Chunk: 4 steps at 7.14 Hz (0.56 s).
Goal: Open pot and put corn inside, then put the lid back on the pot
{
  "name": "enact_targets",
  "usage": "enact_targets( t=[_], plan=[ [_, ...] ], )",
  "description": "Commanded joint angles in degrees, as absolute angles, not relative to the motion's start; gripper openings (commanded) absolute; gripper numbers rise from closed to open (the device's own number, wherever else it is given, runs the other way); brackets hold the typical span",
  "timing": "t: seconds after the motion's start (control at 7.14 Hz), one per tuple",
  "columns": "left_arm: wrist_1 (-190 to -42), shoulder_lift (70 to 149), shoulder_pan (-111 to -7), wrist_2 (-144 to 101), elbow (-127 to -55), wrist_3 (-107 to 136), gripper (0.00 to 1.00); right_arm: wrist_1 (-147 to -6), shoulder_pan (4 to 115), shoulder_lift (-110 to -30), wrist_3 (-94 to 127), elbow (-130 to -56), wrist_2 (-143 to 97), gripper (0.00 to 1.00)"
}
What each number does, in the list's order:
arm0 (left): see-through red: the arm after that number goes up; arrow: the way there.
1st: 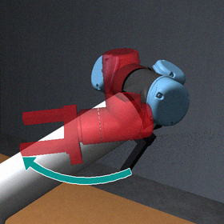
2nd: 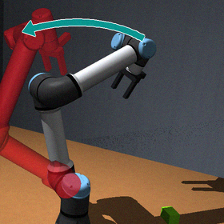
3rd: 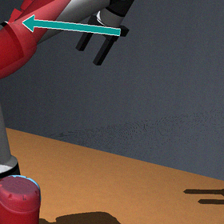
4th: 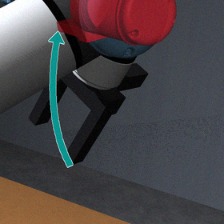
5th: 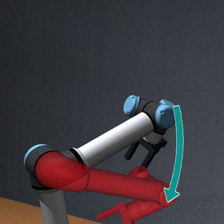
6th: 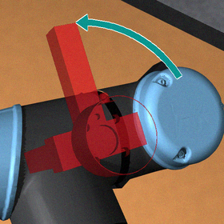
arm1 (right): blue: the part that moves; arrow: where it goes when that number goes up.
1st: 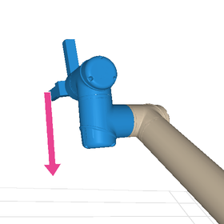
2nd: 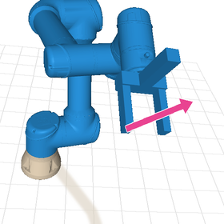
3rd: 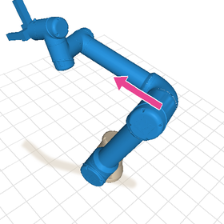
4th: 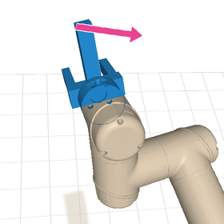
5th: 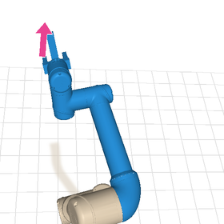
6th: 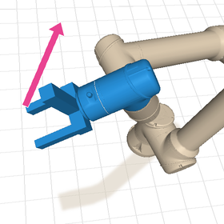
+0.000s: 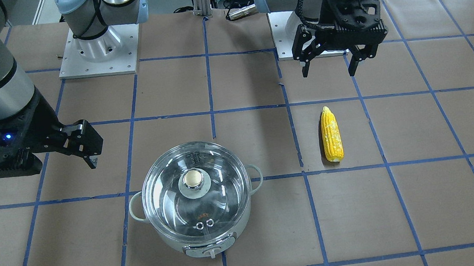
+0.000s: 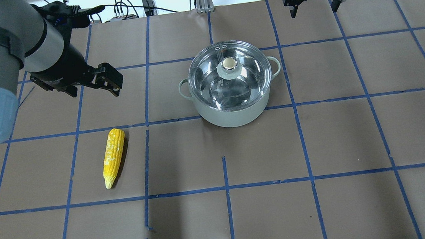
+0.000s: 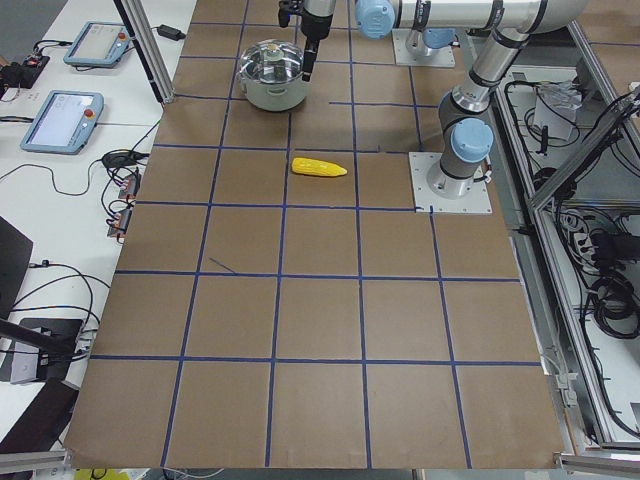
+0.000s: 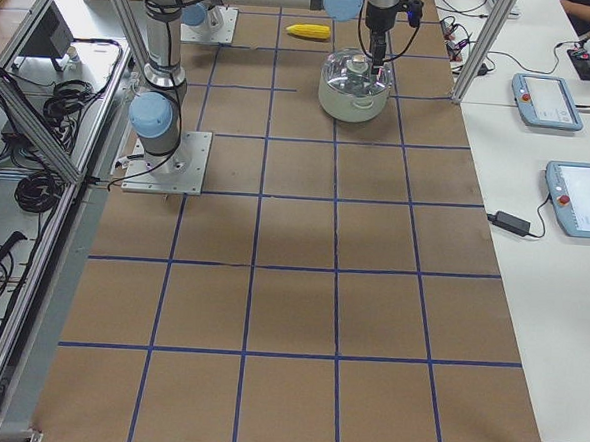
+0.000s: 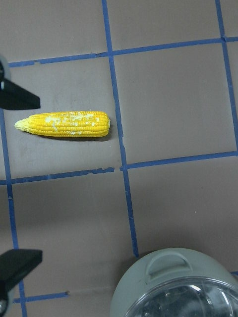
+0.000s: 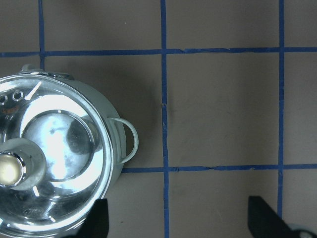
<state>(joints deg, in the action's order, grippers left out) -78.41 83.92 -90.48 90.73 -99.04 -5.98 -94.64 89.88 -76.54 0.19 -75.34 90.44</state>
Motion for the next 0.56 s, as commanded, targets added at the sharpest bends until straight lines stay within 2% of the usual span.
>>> enact_targets(
  t=[0.0, 0.42],
  plan=[
    [-77.9, 85.9, -90.0, 90.2, -98.8, -5.9, 1.0, -94.6, 90.4, -78.1, 0.2, -75.3, 90.3, 1.0],
    [-77.9, 85.1, -90.1, 90.6, -98.7, -6.0, 1.0, -94.0, 93.0, -82.2, 0.4, -77.3, 90.4, 1.0]
  ],
)
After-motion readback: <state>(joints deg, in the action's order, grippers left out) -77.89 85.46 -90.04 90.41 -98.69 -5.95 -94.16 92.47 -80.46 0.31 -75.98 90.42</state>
